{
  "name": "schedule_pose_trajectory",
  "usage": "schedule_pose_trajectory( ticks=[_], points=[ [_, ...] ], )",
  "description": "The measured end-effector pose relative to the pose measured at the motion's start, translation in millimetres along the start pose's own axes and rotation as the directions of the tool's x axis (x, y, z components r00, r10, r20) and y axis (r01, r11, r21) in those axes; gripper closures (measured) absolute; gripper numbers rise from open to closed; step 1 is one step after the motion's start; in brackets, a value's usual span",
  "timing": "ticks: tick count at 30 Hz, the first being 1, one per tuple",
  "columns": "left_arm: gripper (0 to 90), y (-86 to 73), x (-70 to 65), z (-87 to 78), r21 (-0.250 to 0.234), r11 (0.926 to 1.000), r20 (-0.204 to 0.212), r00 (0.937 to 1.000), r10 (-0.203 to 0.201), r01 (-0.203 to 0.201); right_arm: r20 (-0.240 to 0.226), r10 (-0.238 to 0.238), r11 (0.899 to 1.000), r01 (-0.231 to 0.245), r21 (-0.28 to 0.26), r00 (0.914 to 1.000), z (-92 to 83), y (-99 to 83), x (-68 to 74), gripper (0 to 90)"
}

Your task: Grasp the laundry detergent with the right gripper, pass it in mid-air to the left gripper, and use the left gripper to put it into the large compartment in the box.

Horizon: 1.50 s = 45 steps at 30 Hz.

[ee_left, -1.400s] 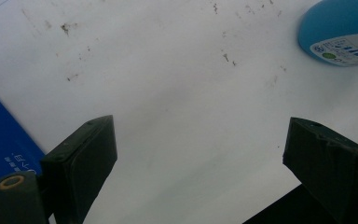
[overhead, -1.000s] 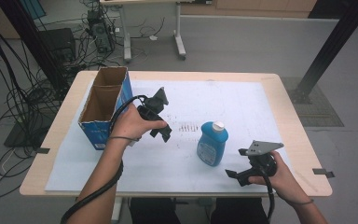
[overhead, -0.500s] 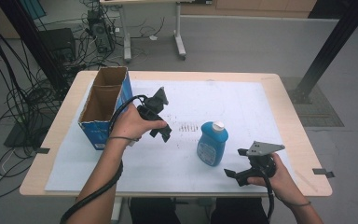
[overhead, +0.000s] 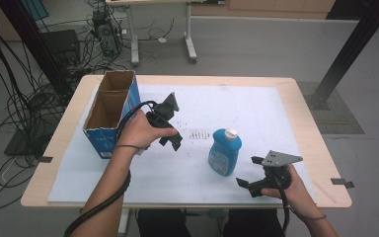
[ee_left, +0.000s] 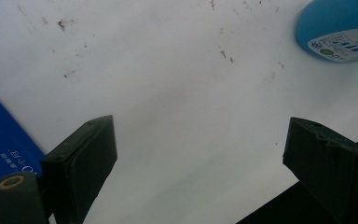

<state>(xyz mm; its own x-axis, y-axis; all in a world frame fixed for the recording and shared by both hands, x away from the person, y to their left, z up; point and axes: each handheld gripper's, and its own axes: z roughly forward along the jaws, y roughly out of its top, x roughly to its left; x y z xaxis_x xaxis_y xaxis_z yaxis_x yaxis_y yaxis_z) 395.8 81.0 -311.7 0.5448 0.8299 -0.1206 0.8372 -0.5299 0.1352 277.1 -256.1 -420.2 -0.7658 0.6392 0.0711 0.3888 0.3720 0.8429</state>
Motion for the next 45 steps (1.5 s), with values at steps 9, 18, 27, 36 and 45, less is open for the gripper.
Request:
schedule_pose_trajectory(
  ticks=[9, 18, 27, 36, 45],
  points=[
    [10.0, 0.0, -0.3, -1.4, -0.001, 1.0, -0.002, 1.0, 0.002, -0.002, 0.02, 0.001, 0.999, 0.0, -0.041, 0.9998, 3.7, -4.3, 2.0, 3.0],
    [10.1, 0.0, -3.2, -1.5, -0.001, 1.0, -0.002, 1.0, 0.007, -0.007, 0.024, 0.002, 0.995, 0.0, -0.1, 0.9997, 11.8, -7.3, 5.9, 2.2],
    [10.1, -0.9, -3.2, -2.4, 0.0, 1.0, -0.005, 1.0, 0.008, -0.008, 0.041, -0.004, 0.992, 0.009, -0.126, 0.9991, 18.3, -11.1, 7.7, 2.2],
    [10.0, -2.2, -5.7, -3.6, -0.002, 0.9999, -0.003, 0.9999, 0.01, -0.01, 0.037, -0.017, 0.984, 0.024, -0.179, 0.9992, 22.9, -13.8, 11.2, 2.5],
    [10.0, -3.8, -6.4, -5.0, 0.0, 1.0, -0.008, 0.9999, 0.009, -0.009, 0.041, -0.017, 0.975, 0.026, -0.221, 0.999, 25.9, -16.8, 12.6, 2.3]
  ],
)
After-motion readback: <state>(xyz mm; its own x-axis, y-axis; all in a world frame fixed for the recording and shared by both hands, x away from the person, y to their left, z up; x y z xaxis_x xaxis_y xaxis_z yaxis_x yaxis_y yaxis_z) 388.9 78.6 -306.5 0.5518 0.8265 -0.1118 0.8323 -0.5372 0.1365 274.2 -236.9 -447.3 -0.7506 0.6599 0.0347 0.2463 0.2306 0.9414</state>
